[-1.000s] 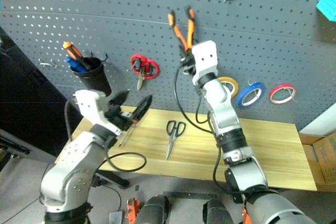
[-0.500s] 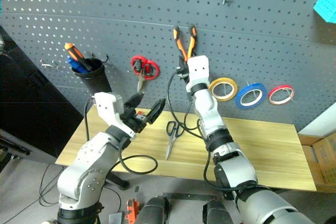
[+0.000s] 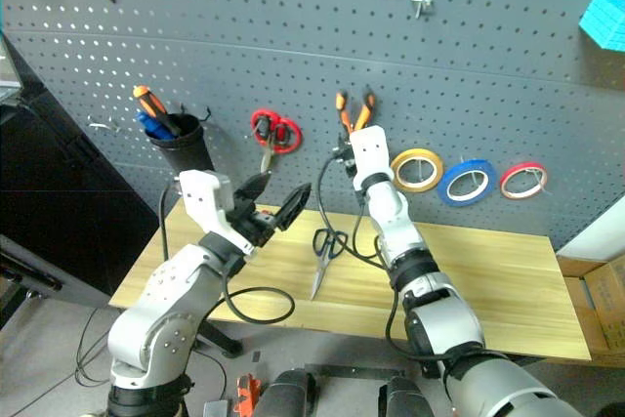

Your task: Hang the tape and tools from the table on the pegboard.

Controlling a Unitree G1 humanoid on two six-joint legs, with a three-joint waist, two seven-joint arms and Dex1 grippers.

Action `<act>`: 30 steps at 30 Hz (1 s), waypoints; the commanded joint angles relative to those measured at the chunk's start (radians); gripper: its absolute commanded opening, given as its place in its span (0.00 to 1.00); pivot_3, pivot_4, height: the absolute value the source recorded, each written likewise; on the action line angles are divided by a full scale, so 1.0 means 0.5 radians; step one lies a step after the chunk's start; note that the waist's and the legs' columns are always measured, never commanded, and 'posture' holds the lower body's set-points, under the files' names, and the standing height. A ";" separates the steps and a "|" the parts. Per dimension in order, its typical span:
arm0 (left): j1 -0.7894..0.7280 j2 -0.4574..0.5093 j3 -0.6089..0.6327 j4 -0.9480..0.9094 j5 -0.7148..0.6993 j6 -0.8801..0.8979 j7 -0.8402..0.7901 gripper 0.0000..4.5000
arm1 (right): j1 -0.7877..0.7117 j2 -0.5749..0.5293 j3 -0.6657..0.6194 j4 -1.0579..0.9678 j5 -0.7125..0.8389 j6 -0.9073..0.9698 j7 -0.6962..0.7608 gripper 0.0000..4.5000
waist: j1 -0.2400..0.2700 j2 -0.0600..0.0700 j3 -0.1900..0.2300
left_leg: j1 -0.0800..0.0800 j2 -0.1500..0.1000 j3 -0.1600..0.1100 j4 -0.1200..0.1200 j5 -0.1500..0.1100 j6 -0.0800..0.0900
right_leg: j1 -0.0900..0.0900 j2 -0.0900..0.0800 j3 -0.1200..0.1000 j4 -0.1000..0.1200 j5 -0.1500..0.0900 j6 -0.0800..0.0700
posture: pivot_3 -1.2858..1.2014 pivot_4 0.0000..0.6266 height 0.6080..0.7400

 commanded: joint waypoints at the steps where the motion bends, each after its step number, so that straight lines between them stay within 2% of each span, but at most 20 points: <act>1: -0.043 0.000 -0.007 -0.036 -0.006 -0.021 -0.027 1.00 | -0.026 -0.036 -0.031 -0.084 -0.005 0.034 -0.045 0.91 | -0.004 0.000 0.000 | 0.000 0.000 0.000 0.001 0.000 0.000 | 0.000 0.000 0.000 0.001 0.000 0.000 | 0.62 0.10 1.00; 2: -0.050 -0.001 -0.008 -0.028 -0.004 -0.022 -0.029 1.00 | -0.019 -0.044 -0.035 -0.110 -0.003 0.052 -0.049 0.98 | -0.005 0.000 0.000 | 0.001 0.000 0.000 0.001 0.000 0.001 | 0.000 0.000 0.000 0.002 0.000 0.000 | 0.62 0.10 1.00; 7: -0.103 0.007 0.002 0.042 0.004 -0.022 -0.049 1.00 | 0.214 -0.129 -0.021 -0.586 0.108 0.299 0.216 0.99 | 0.000 0.001 0.000 | 0.001 0.000 -0.002 0.000 0.001 0.001 | 0.000 0.001 0.000 0.003 0.000 0.000 | 0.61 0.11 1.00; 12: -0.151 0.055 -0.037 0.146 0.104 -0.007 -0.054 1.00 | 0.573 -0.245 0.028 -1.420 0.305 0.860 0.520 0.99 | -0.014 0.001 0.000 | -0.001 0.000 0.000 0.000 0.000 0.001 | 0.000 0.001 0.002 0.001 0.001 0.003 | 0.59 0.13 1.00; 18: -0.247 0.099 -0.162 0.445 0.314 0.141 0.019 1.00 | 0.949 -0.482 0.143 -2.295 0.807 1.676 0.961 0.99 | -0.063 0.004 0.000 | 0.002 0.002 -0.001 0.001 0.000 0.002 | 0.000 0.003 0.002 0.004 -0.008 0.008 | 0.57 0.16 1.00; 23: -0.268 0.032 -0.264 0.786 0.494 0.290 0.138 1.00 | 1.013 -0.764 0.205 -2.478 0.945 1.793 1.273 0.99 | -0.115 0.007 0.003 | 0.003 0.002 0.001 0.004 0.000 0.002 | 0.001 0.002 0.003 0.004 -0.008 0.009 | 0.55 0.19 1.00; 30: -0.247 -0.119 -0.375 1.145 0.698 0.361 0.267 1.00 | 0.992 -1.008 0.311 -2.327 0.899 1.600 1.638 0.99 | -0.136 0.011 0.020 | 0.002 0.002 0.000 0.003 0.000 0.002 | 0.000 0.003 0.002 0.000 -0.008 0.009 | 0.53 0.27 1.00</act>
